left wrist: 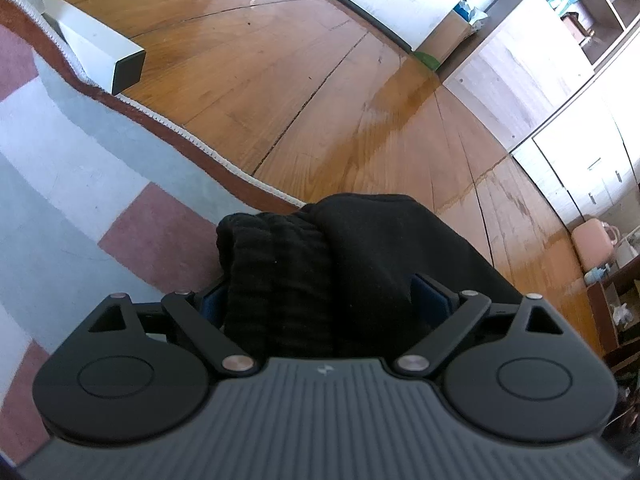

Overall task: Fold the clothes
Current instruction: 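Hold the cuff with the left gripper while the right gripper grasps the garment edge, then open the right gripper and release the black garment edge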

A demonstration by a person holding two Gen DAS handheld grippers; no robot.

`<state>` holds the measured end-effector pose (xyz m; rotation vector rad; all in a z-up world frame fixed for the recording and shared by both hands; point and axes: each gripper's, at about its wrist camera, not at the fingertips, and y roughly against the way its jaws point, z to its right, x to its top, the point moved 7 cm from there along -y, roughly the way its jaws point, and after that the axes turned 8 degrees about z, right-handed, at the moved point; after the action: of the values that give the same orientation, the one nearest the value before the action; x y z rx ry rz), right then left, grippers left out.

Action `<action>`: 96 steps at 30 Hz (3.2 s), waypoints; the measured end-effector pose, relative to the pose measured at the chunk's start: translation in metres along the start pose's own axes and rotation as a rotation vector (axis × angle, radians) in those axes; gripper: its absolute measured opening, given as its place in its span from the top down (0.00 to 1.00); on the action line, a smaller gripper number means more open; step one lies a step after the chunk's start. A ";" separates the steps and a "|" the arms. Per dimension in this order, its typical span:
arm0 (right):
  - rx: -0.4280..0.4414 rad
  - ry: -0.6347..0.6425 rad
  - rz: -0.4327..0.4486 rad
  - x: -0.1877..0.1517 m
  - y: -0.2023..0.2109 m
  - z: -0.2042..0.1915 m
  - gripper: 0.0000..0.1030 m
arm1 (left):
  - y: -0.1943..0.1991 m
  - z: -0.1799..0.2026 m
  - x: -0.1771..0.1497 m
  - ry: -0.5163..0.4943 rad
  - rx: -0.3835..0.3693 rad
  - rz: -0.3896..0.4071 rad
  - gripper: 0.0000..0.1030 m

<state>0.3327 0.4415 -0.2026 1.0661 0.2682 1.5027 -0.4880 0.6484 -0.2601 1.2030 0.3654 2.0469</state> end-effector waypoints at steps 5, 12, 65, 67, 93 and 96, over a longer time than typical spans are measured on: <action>-0.077 -0.136 0.080 0.020 0.024 0.051 1.00 | 0.000 0.006 0.000 -0.037 0.017 -0.002 0.11; 0.129 -0.331 0.052 0.005 0.025 0.067 0.81 | -0.001 0.007 -0.001 -0.042 0.023 -0.005 0.11; -0.062 -0.422 0.249 0.108 0.040 0.103 0.67 | -0.013 0.071 0.054 -0.269 0.114 0.054 0.56; -0.041 -0.413 0.229 0.091 0.031 0.072 0.41 | -0.016 0.059 0.034 -0.253 0.118 0.026 0.54; 0.307 -0.944 0.071 -0.027 -0.028 0.049 0.23 | -0.011 0.034 0.018 -0.345 0.127 0.058 0.84; 0.311 -1.050 0.007 -0.037 -0.052 0.023 0.22 | -0.011 0.034 0.020 -0.337 0.131 0.065 0.84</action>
<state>0.3786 0.4136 -0.2429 1.9469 -0.2542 0.7467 -0.4612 0.6664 -0.2355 1.6284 0.3033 1.8508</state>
